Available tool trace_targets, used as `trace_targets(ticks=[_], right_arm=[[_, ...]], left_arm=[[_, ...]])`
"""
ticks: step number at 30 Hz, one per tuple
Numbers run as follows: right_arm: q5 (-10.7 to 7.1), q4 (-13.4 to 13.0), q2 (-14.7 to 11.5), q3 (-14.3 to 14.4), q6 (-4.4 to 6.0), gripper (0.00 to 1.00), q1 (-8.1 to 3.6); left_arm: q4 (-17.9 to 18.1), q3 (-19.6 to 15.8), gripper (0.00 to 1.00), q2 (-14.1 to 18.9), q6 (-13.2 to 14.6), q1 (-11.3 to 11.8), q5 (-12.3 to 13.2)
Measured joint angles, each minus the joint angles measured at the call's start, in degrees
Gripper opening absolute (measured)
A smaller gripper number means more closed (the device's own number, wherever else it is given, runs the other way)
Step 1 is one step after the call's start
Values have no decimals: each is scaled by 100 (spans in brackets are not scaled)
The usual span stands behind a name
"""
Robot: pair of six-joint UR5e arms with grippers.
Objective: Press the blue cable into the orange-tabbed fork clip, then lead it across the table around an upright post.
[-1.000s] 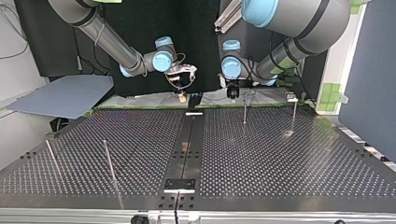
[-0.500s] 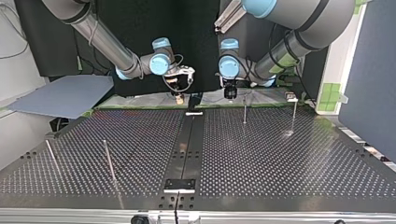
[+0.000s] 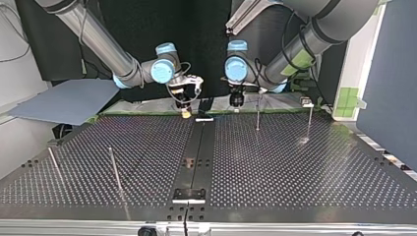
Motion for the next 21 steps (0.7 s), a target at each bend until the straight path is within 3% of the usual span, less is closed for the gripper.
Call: trace_targets(ticks=[8, 21], right_arm=[[15, 109, -219, 3, 15, 0, -16], [7, 298, -864, 3, 36, 0, -33]], left_arm=[[-69, 6, 0, 386, -259, -127, -7], [-301, 5, 0, 1021, -325, -277, -16]])
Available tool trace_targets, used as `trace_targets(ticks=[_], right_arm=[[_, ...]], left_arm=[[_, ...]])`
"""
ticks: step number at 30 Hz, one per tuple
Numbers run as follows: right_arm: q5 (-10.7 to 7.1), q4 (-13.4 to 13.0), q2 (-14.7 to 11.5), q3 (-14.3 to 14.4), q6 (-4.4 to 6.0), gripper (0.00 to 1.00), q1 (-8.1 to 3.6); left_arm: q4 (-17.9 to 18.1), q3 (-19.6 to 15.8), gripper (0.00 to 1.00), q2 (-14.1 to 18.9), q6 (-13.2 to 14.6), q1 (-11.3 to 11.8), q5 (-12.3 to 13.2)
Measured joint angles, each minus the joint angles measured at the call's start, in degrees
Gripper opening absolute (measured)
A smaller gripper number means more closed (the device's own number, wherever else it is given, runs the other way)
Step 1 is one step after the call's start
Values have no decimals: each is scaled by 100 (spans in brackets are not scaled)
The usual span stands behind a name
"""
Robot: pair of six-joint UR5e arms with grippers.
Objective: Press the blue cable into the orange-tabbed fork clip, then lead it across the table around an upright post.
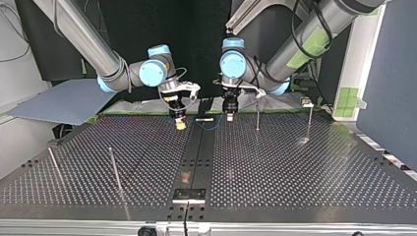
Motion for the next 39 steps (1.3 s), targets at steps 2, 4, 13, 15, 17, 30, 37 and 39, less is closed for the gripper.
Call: trace_targets(ticks=[2, 4, 13, 15, 17, 30, 37, 39], right_arm=[[0, 43, -85, 1, -3, 0, -5], [-2, 70, -159, 1, -2, 0, -9], [-7, 195, -519, 0, -9, 0, -23], [-7, 236, -612, 1, -16, 0, -23], [-7, 268, -689, 0, -21, 0, -25], [2, 318, -1084, -18, 10, 0, -34], [7, 355, -1196, -77, 24, 0, -35], [8, 363, -1246, -94, 31, 0, -37]], left_arm=[[-46, 1, 0, 131, -3, -15, -1], [-84, 1, 0, 251, -19, -30, -5], [-269, 94, 0, 652, -34, -76, -111], [-343, 120, 0, 736, -32, -90, -118], [-395, 137, 0, 832, -32, -105, -121], [-616, 325, 0, 1117, -46, -168, -123], [-885, 595, 0, 1208, -43, -219, -137], [-937, 654, 0, 1229, -41, -237, -172]])
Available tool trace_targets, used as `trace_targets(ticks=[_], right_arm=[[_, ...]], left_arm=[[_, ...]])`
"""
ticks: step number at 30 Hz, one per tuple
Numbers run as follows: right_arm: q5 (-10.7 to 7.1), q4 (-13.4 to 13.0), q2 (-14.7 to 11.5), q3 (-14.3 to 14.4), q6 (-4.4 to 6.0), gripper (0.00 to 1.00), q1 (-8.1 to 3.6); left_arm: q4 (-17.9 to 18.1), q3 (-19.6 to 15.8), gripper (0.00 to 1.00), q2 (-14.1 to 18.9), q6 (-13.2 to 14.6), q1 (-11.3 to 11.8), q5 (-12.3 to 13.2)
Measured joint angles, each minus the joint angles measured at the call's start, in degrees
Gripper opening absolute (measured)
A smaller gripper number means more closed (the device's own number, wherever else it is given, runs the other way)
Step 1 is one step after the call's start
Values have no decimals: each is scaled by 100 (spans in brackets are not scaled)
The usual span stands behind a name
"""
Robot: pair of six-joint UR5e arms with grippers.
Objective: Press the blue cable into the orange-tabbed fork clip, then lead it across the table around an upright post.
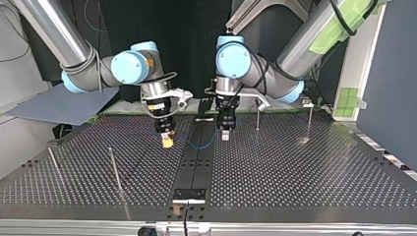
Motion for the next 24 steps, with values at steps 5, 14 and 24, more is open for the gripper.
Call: trace_targets(ticks=[5, 14, 24], right_arm=[[2, 54, -91, -66, 14, 0, -15], [41, 168, -194, -204, 29, 0, -40], [64, 229, -570, -280, 57, 0, -95]], left_arm=[[-73, 160, 0, 28, 10, -58, -94], [-319, 503, 0, 34, 19, -156, -117], [-646, 948, 0, 30, 12, -270, -117]])
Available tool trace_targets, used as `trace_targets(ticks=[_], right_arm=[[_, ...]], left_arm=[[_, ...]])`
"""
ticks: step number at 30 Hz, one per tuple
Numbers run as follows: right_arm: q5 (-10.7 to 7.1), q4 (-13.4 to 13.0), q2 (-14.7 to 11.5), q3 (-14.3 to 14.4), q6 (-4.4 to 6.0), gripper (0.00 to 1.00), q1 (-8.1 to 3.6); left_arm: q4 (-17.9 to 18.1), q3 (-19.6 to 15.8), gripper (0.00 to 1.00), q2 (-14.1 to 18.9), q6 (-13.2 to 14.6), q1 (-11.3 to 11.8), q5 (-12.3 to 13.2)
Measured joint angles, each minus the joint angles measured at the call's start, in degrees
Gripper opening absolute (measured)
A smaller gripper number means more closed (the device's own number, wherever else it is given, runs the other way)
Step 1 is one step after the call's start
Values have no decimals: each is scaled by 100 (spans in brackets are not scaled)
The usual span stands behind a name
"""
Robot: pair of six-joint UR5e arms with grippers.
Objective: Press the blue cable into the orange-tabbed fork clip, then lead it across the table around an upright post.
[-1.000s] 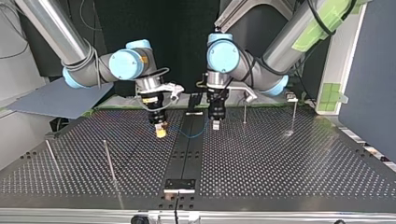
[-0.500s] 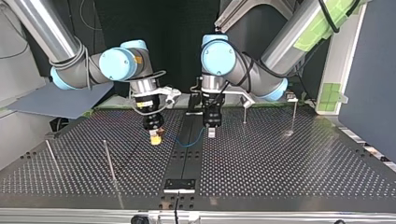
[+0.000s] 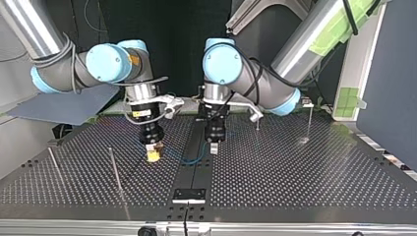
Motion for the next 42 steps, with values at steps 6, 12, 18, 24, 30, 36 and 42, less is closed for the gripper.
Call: trace_targets(ticks=[6, 12, 18, 24, 30, 36, 42], right_arm=[[1, 80, -195, -56, 36, 0, -101], [15, 141, -246, -61, 40, 0, -157], [78, 258, -419, -61, 35, 0, -355], [32, 372, -595, -60, 54, 0, -595], [-60, 515, -712, -57, 57, 0, -866], [-81, 558, -745, -55, 47, 0, -1132], [-78, 577, -748, -55, 34, 0, -1305]], left_arm=[[-88, 144, 0, 1, -13, -26, 42], [-136, 187, 0, -2, -16, -29, 133], [-233, 355, 0, -3, -33, -38, 224], [-341, 590, 0, -10, -156, -49, 351], [-364, 683, 0, -25, -245, -56, 439], [-521, 922, 0, -190, -419, -112, 615], [-601, 1189, 0, -327, -651, -151, 699]])
